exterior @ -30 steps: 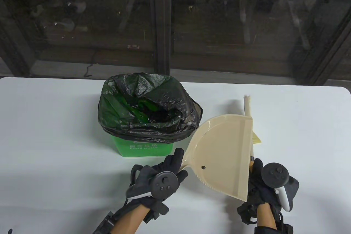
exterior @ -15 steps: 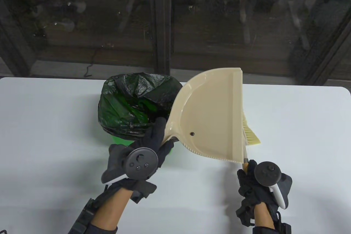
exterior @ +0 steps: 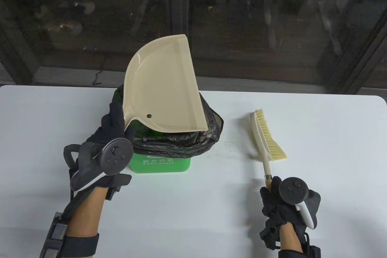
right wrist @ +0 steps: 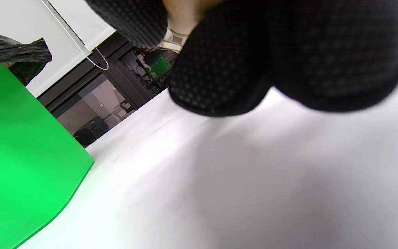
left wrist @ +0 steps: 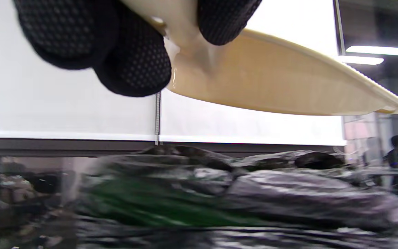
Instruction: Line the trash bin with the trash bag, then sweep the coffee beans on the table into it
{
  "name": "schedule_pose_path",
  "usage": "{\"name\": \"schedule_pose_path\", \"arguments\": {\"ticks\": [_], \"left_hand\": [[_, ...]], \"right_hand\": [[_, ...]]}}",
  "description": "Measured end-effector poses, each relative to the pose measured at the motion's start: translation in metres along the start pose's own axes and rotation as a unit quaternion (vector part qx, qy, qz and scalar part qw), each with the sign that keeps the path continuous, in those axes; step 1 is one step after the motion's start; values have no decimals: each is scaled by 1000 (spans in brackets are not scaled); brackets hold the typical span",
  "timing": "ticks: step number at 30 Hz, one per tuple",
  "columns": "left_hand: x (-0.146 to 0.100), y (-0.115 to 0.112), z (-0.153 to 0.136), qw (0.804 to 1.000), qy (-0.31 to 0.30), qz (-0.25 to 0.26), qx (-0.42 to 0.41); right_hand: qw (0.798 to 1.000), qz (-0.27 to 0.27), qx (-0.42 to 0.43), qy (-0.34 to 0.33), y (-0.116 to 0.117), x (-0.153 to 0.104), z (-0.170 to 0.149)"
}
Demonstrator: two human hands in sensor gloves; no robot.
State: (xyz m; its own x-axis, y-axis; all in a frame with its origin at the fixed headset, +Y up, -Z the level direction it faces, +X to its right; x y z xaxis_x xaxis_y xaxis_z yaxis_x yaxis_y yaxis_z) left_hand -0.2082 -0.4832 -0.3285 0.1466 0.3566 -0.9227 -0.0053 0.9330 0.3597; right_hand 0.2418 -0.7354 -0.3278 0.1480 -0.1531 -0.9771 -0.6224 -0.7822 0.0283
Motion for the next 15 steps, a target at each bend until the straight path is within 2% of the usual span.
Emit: {"name": "schedule_pose_path", "arguments": {"ticks": [5, 15], "left_hand": [[-4, 3, -11, 995, 11, 24, 91], [-11, 2, -1, 967, -21, 49, 248]], "right_hand": [[1000, 3, -3, 0, 1, 0, 0], [1000, 7, -4, 1, 2, 0, 0]]}}
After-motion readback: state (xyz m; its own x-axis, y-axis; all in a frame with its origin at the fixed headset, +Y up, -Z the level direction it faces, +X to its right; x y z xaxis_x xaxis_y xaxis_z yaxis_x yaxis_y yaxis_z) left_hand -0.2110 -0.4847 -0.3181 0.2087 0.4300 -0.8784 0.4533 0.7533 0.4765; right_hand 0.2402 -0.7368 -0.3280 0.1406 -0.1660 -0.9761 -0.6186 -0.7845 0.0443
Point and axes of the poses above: the tracker on the back of each hand, its own z axis roughly to the thumb side, its own x axis roughly from the wrist to the fingertips, y = z × x, the point moved 4 cm from there along x, roughly from the wrist to the fingertips, and after that the axes turned 1 degree about -z, right-handed, at the moved point
